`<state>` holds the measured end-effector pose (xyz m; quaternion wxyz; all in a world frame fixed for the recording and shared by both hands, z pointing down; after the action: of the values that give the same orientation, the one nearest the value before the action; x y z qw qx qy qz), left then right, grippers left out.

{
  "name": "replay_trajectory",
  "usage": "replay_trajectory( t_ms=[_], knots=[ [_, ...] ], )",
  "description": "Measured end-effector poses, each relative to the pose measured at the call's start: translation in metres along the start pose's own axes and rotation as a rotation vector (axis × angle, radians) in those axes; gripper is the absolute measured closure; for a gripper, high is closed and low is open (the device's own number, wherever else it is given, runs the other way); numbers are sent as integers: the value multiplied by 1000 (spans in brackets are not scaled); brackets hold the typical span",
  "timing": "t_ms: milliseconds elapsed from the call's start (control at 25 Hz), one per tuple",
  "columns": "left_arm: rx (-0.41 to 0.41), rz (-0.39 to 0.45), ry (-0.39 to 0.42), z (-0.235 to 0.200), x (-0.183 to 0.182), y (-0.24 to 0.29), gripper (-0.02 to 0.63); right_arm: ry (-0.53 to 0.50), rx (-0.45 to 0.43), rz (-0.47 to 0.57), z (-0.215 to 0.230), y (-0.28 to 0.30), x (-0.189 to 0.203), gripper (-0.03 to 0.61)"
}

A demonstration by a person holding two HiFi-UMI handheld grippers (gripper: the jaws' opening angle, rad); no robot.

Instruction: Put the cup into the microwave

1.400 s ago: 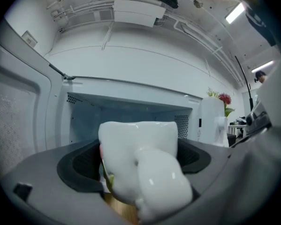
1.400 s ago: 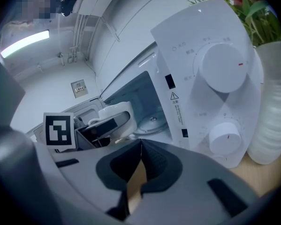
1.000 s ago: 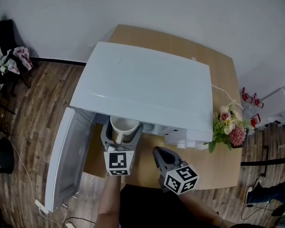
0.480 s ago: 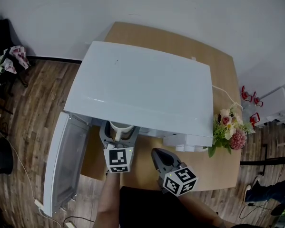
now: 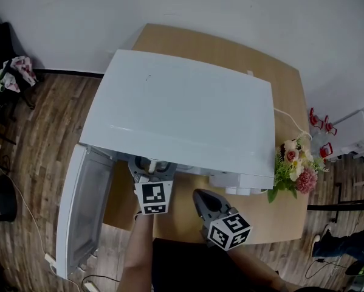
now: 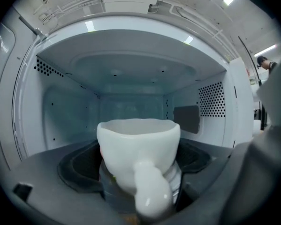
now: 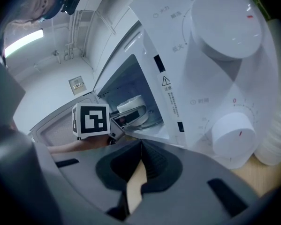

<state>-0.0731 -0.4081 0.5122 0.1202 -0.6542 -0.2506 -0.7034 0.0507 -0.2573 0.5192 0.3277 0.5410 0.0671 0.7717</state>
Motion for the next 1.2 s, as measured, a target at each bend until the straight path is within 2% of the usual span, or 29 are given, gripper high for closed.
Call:
replay_trajectory(
  t_ms=[480,1200],
  knots=[
    [-53,-18,-10,-4,-4,13,156,12,0,-11,1,2,3,584],
    [-59,-14,-6,-4,-4,12,155,35,23,-2,2,-14,13,584]
  ],
)
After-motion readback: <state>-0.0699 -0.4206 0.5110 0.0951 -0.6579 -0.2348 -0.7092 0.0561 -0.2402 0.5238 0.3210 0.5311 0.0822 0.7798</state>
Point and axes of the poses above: the fingertips, and each gripper's own axes: y forward along the fingers, z to its right, x out of its underside, the point moved 6 cm from there along -y, backward along the fingers, and after that the axes turned 1 degree about z, right-handed, at the moved point
